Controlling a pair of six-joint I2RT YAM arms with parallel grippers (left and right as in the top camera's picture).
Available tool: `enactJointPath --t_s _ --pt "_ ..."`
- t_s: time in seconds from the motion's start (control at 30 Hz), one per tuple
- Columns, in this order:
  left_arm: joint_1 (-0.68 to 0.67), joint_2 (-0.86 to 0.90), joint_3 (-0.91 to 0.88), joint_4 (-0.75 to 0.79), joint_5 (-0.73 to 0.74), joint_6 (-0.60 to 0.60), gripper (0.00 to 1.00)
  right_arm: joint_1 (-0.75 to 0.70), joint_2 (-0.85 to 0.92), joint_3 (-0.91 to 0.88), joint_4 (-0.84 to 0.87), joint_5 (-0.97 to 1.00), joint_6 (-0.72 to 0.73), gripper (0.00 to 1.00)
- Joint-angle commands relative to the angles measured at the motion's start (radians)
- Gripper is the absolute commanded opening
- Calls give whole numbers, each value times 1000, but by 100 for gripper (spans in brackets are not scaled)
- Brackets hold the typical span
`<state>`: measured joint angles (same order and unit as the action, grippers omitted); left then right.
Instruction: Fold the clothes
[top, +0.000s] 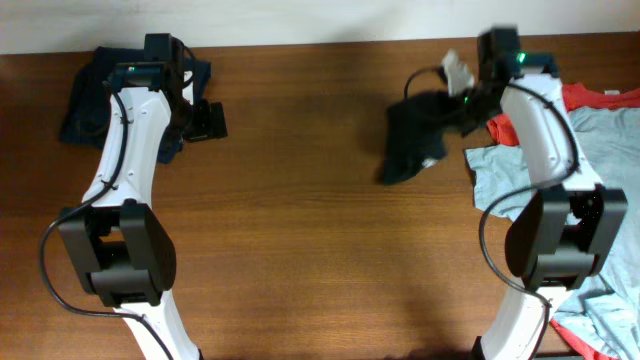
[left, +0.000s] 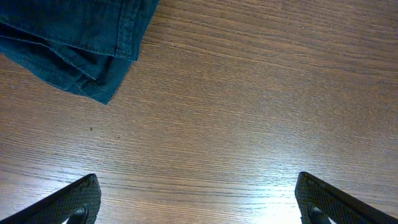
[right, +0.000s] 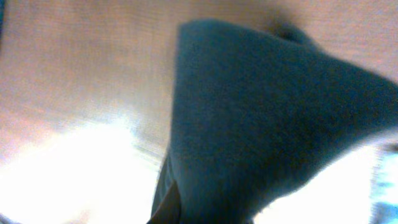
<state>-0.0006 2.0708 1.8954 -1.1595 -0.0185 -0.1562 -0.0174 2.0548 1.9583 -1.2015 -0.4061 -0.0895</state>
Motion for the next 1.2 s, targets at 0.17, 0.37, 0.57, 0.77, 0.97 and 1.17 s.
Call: enactJointPath --t_s 0.17,0.37,0.57,0.77,0.97,1.17 --pt "-1 -25 13 0 -8 16 99 247 -50 205 -103 412 -7 4" --pt "-1 -25 13 0 -8 16 99 468 93 182 -89 539 46 4" --pt "-1 -25 13 0 -8 16 100 686 346 182 -82 609 46 4" --pt "-1 -25 13 0 -8 16 99 894 454 182 -55 726 124 4" --pt "-1 -25 13 0 -8 16 99 985 450 186 -40 724 131 34" --pt "-1 -25 13 0 -8 16 99 984 449 187 -21 730 132 45"
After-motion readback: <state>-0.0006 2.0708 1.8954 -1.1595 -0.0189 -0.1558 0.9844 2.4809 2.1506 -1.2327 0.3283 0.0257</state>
